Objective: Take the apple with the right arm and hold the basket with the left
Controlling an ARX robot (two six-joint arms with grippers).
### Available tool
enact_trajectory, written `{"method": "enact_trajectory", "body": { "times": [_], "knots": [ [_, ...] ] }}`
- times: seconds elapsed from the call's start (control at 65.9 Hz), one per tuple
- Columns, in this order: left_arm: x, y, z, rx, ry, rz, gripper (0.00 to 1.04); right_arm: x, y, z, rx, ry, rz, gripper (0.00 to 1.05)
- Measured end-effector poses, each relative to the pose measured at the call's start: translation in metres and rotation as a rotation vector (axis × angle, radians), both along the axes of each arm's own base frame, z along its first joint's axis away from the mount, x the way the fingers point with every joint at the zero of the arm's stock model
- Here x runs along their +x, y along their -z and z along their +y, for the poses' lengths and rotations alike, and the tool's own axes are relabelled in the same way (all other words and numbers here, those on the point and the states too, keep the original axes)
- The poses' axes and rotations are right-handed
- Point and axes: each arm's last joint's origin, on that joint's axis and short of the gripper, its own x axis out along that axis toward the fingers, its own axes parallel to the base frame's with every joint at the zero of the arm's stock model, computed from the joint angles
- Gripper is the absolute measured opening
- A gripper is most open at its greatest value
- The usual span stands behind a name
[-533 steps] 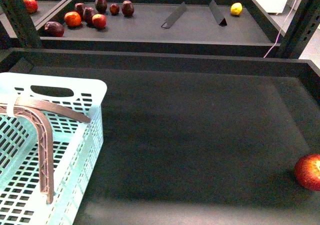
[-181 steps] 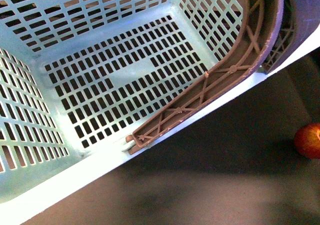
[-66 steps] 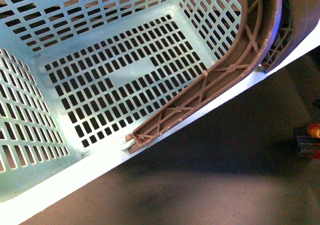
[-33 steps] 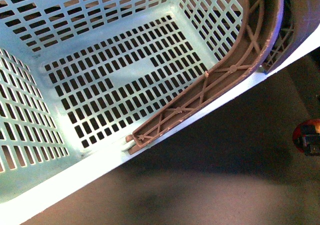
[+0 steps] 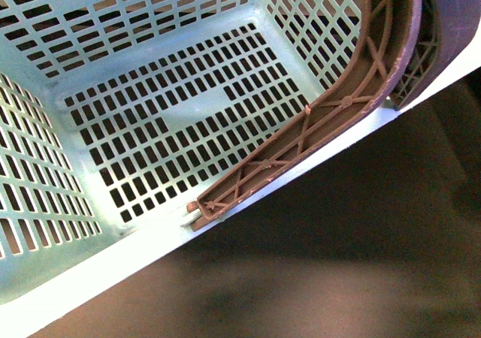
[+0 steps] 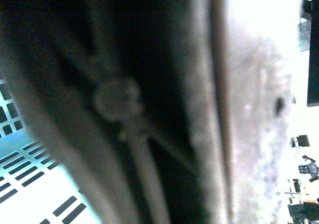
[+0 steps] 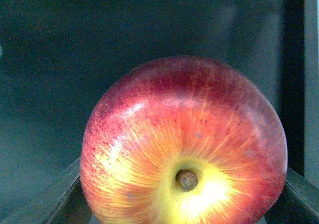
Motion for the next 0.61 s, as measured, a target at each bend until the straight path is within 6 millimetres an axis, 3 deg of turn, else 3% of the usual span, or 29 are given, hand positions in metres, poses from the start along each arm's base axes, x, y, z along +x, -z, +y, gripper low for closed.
{"method": "enact_trajectory", "body": {
  "times": [0.182, 0.395, 0.501, 0.607],
  "knots": [
    [0.0, 0.0, 0.0, -0.001, 0.004, 0.001, 0.14, -0.023, -0.065, 0.018, 0.029, -0.074, -0.159, 0.77],
    [0.0, 0.0, 0.0, 0.0, 0.002, 0.0, 0.14, -0.042, -0.13, 0.064, 0.1, -0.172, -0.342, 0.77],
    [0.0, 0.0, 0.0, 0.0, 0.002, 0.0, 0.14, -0.036, -0.142, 0.092, 0.136, -0.188, -0.366, 0.77],
    [0.0, 0.0, 0.0, -0.001, 0.002, 0.0, 0.14, -0.023, -0.142, 0.126, 0.159, -0.223, -0.35, 0.77]
  ]
}}
